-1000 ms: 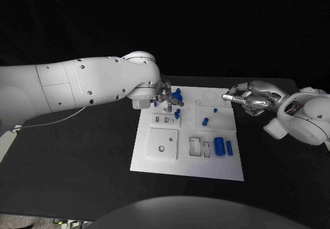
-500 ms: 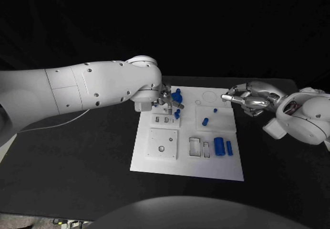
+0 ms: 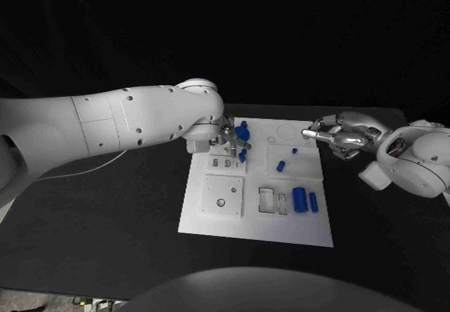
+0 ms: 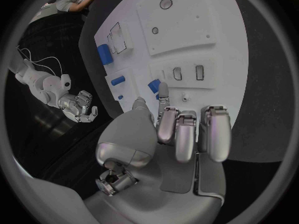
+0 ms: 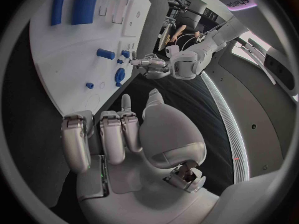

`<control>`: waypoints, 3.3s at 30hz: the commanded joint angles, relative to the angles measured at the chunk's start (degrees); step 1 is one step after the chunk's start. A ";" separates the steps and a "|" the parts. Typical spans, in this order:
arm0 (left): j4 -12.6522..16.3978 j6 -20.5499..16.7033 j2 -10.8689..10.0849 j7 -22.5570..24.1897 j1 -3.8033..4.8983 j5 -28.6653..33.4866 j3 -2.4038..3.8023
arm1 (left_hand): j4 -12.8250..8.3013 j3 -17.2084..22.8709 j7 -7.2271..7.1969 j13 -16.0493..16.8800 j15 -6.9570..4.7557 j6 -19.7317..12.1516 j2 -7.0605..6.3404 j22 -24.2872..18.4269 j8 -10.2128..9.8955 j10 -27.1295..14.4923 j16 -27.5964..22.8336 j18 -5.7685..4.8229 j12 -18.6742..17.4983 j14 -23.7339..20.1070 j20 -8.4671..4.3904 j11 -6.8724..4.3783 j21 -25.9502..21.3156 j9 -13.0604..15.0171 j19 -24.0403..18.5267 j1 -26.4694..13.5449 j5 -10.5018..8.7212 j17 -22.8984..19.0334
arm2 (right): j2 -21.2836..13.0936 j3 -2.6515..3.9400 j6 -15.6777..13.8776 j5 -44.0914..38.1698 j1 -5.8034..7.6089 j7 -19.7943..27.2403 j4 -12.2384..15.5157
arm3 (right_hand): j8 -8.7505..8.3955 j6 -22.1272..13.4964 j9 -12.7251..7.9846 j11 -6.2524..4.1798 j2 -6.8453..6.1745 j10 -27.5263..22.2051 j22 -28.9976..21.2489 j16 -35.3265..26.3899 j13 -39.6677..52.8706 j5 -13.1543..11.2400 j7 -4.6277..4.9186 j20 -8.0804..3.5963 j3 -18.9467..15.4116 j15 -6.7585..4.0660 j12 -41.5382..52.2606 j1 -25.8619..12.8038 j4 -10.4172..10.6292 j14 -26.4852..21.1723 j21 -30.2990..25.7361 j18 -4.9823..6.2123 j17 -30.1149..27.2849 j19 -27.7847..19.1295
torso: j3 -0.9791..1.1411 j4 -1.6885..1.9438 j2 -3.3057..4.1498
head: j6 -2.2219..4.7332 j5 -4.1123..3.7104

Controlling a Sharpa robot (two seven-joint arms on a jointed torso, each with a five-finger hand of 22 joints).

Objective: Assemble the parts on the task board

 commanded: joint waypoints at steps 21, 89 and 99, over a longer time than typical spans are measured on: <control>-0.98 0.87 1.37 -6.30 -0.65 -0.21 0.03 | -0.46 1.67 0.48 21.40 0.59 0.32 -0.36 6.73 -2.23 10.03 0.14 -0.67 5.67 5.95 0.64 -2.97 -0.62 0.35 0.03 2.60 0.64 15.10 | 0.42 -0.02 1.43 0.15 -0.03 0.01 -0.22 | -0.45 -0.15 0.23 -0.96 0.62 7.17 14.55 0.20 14.68 1.51 0.05 0.53 -0.06 0.46 -0.36 0.67 -0.05 6.09 -0.69 -0.38 15.10 4.82 | -0.08 -0.06 -0.03 | 0.00 -0.72; -2.22 1.39 2.08 -4.18 -1.59 -1.40 0.01 | -1.88 9.21 0.23 21.40 0.46 0.45 -2.53 5.49 -5.51 10.03 0.14 -0.26 5.67 5.95 0.59 -3.19 -1.66 3.97 -1.39 9.10 2.82 15.10 | 0.64 -0.07 2.31 0.20 -0.08 -0.74 -0.77 | -0.60 0.20 0.49 -0.90 0.38 7.17 14.25 0.20 14.68 2.65 0.02 0.70 0.75 0.57 -0.36 3.22 -0.80 6.09 -1.35 -0.15 15.10 4.00 | -0.09 0.03 -0.10 | 0.00 -0.73; -2.18 0.65 2.07 -3.29 -1.60 -1.28 0.01 | -2.17 11.18 0.30 21.40 0.45 0.17 -3.46 5.46 -6.16 10.03 0.14 -0.24 5.67 5.95 0.57 -3.18 -1.78 4.69 -1.51 10.10 2.63 15.10 | 0.70 -0.08 2.38 0.19 -0.12 -0.86 -0.87 | -0.66 0.24 0.52 -0.90 0.37 7.17 14.21 0.20 14.68 2.88 0.01 0.71 0.94 0.57 -0.36 3.73 -0.93 6.09 -1.43 -0.12 15.10 3.89 | -0.08 0.01 -0.11 | 0.00 -0.65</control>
